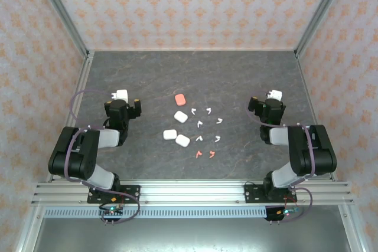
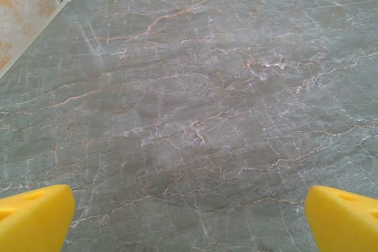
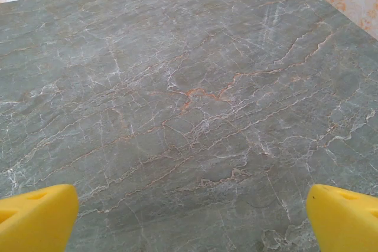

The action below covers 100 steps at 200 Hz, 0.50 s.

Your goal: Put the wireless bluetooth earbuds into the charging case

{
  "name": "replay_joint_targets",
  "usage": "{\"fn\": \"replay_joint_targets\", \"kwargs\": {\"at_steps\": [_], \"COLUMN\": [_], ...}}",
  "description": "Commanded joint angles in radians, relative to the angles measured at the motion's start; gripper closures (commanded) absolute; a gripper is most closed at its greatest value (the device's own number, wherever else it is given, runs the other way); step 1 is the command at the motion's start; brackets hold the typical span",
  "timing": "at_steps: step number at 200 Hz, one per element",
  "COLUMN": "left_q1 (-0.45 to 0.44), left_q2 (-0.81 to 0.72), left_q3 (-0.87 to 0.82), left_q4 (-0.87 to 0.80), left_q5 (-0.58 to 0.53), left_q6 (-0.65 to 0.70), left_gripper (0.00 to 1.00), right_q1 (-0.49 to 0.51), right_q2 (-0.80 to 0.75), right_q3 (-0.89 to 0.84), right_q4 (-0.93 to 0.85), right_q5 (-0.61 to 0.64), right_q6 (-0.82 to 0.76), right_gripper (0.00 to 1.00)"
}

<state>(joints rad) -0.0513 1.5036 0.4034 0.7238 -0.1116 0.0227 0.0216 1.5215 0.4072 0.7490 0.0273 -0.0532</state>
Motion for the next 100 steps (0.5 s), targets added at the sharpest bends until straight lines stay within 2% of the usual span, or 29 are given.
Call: {"fn": "replay_joint_targets", "kwargs": {"at_steps": [1, 100], "left_q1": [0.004, 0.004], "left_q2": [-0.006, -0.006], "left_q3": [0.020, 0.021], "left_q4": [0.025, 0.023], "left_q5": [-0.005, -0.005], "left_q6": [-0.017, -0.018], "left_gripper": [0.00, 0.00], "right_q1": [0.004, 0.002], "right_q2": [-0.001, 0.000], "right_q3": [0.015, 0.018], "right_q4": [0.020, 0.015], "right_q5": [0.019, 0.017], "right_q6": [0.012, 0.012], "right_gripper": [0.01, 0.01]}}
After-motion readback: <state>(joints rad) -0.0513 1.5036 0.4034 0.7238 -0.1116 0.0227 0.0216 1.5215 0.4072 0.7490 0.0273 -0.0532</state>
